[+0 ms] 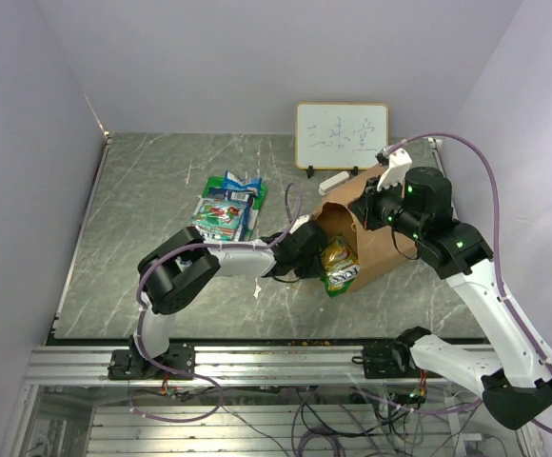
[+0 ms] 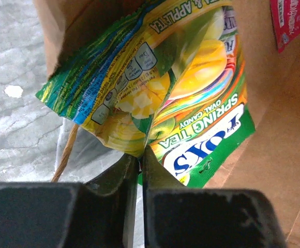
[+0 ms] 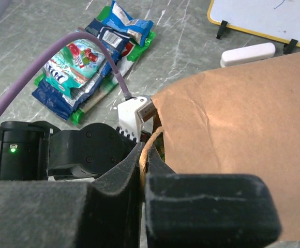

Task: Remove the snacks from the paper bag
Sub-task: Take out the snack from the paper bag.

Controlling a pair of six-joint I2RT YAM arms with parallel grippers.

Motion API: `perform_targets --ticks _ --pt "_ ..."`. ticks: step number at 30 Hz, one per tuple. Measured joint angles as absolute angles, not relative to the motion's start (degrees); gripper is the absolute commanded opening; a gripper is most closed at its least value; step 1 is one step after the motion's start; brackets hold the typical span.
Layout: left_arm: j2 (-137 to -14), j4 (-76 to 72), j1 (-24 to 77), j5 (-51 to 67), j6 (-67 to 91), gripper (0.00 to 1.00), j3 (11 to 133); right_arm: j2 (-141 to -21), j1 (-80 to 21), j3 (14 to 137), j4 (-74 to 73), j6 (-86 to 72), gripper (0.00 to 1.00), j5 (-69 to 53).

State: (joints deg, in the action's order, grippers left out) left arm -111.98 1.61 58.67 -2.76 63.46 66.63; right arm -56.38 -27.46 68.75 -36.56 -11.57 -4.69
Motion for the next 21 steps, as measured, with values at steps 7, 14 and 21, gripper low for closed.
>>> perform_targets --ticks 7,14,21 --pt "-108.92 7.66 58.54 -2.07 58.72 0.07 69.67 -56.51 -27.46 68.73 -35.29 -11.18 0.00 -2.90" --pt "-104.03 13.54 58.54 0.71 55.70 0.07 73.45 -57.82 -27.46 69.04 -33.76 -11.14 0.00 -0.10" --pt "-97.38 21.63 58.54 2.87 50.28 0.07 77.23 -57.87 -27.46 69.10 -32.14 -11.16 0.00 3.73"
